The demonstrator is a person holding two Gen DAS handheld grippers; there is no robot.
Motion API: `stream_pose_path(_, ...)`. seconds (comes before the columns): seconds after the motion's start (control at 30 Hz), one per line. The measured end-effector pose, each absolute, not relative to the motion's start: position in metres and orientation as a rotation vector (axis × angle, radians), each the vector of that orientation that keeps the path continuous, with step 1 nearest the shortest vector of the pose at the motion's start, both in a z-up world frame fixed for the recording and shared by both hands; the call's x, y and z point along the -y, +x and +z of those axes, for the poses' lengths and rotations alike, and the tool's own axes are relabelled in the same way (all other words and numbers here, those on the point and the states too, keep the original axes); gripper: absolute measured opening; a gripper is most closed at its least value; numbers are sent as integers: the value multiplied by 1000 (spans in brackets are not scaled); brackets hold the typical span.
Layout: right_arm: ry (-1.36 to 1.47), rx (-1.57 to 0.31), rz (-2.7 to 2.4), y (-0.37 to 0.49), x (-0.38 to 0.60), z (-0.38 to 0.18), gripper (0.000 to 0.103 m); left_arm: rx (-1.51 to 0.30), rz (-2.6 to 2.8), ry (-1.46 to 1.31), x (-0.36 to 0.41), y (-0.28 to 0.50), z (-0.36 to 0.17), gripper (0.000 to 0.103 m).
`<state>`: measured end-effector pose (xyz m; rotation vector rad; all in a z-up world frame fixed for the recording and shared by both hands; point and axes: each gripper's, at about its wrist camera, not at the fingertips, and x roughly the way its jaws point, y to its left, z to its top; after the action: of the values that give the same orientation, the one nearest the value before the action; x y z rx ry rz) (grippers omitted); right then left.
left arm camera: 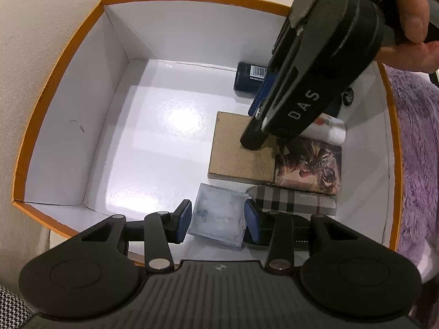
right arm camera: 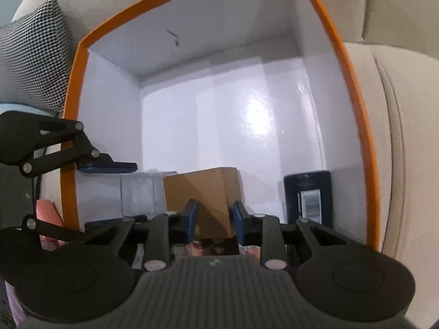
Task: Organize rigid objects
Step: 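Release the clear cube and brown box into the box with both grippers, then move both grippers back toward the pink cup and pink bottle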
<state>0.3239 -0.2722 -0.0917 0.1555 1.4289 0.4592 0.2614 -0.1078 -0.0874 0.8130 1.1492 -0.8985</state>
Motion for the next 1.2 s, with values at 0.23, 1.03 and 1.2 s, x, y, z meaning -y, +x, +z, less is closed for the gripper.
stream_pose_path(0.23, 72, -1375, 467, 312, 265, -79, 30, -1105, -882, 749, 101, 252, -71, 52)
stream_pose_path(1.03, 49, -1071, 676, 176, 161, 11, 32, -1017, -296, 212, -64, 119, 14, 52)
stream_pose_path(1.2, 21, -1066, 632, 136, 136, -4, 34, -1021, -124, 62, -90, 83, 2, 52)
